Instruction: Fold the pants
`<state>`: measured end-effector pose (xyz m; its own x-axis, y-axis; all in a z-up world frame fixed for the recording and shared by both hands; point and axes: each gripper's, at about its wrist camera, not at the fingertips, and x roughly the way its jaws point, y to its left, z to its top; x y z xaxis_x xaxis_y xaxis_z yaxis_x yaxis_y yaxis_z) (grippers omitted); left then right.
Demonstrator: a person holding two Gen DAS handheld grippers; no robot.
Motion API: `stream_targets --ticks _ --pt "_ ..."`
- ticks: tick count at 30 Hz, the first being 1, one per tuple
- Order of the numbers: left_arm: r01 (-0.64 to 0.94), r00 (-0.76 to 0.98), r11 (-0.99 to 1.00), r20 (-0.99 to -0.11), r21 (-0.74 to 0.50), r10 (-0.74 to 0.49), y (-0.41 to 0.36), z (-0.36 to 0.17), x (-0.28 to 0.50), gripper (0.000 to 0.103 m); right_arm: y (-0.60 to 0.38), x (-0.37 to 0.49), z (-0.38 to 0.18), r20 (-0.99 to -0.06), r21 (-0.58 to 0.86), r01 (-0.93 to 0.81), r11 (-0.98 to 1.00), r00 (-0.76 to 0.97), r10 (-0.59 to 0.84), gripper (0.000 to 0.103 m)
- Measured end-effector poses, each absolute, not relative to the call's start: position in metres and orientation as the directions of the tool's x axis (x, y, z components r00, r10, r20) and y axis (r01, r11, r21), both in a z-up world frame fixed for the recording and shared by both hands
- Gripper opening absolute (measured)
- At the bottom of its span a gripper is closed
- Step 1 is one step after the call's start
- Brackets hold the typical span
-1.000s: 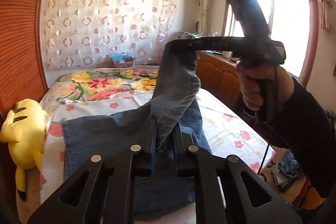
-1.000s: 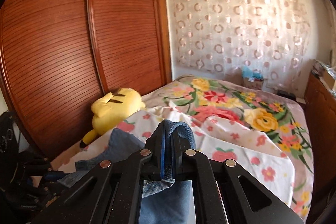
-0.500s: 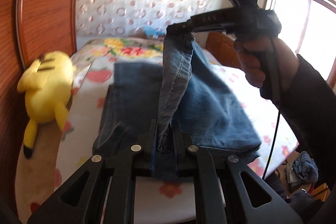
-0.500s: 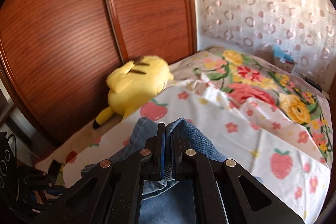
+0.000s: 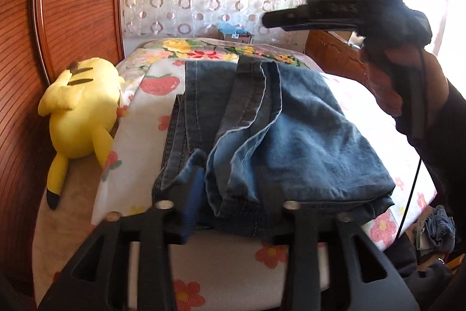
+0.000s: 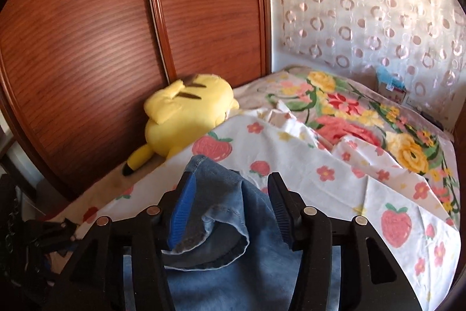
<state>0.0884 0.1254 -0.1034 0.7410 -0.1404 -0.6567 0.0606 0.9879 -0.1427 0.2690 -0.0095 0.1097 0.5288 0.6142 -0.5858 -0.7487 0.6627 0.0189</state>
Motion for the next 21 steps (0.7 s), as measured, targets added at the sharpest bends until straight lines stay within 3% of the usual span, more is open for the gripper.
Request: stream_targets --ticks 7,9,11,18,21 --pt "0.079 0.784 0.990 -0.606 -0.113 -0.132 0.116 -0.089 0.089 0.052 -0.053 0.241 0.085 -0.598 -0.001 -0.692 0.722 0.579 0.554 0.055" --pt "0.110 0.782 0.988 -0.604 -0.107 -0.152 0.111 -0.089 0.093 0.046 -0.066 0.230 0.074 -0.608 0.011 -0.671 0.741 0.584 0.538 0.055" --pt "0.122 0.765 0.987 -0.624 -0.103 -0.159 0.109 -0.094 0.101 0.038 -0.076 0.220 0.064 -0.620 0.029 -0.654 0.756 0.581 0.527 0.055" --pt "0.065 0.691 0.994 -0.715 -0.089 -0.110 0.115 -0.127 0.127 0.038 -0.096 0.189 0.036 -0.658 0.044 -0.625 0.779 0.569 0.493 0.055" --pt "0.073 0.695 0.992 -0.709 -0.099 -0.122 0.117 -0.129 0.124 0.021 -0.099 0.184 0.032 -0.664 0.054 -0.615 0.787 0.566 0.488 0.055"
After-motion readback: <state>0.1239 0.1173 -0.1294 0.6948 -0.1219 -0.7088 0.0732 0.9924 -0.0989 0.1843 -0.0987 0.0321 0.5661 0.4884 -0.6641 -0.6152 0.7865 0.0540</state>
